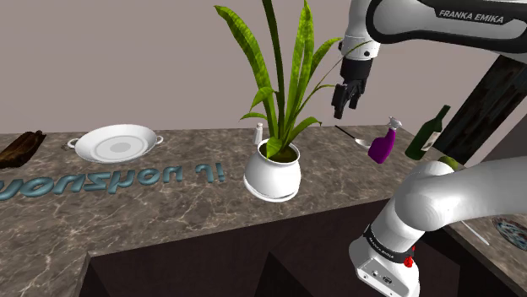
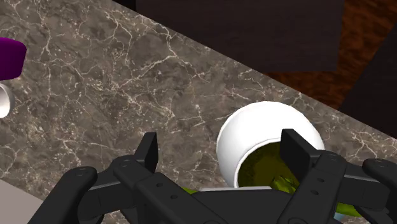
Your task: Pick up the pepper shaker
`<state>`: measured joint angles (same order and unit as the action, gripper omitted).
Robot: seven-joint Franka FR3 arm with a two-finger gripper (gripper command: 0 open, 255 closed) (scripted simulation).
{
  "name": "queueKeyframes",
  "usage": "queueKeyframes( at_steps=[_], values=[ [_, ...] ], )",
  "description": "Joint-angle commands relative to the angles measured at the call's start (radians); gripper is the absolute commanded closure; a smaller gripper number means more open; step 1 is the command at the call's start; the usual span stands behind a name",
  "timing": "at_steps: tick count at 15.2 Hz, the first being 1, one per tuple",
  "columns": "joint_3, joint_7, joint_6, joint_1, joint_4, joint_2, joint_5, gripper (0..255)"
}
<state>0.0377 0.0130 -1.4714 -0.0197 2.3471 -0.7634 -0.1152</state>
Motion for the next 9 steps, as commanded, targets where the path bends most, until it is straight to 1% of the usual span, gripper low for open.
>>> queueKeyframes(
  at_steps=[1, 5, 9],
  values=[
    [0.000, 0.000, 0.000, 0.000, 0.000, 0.000, 0.000, 0],
    [-0.025, -0.023, -0.136, -0.005, 0.010, 0.107, -0.016, 0],
    [-0.049, -0.045, -0.263, -0.008, -0.003, 0.230, -0.029, 0]
  ],
)
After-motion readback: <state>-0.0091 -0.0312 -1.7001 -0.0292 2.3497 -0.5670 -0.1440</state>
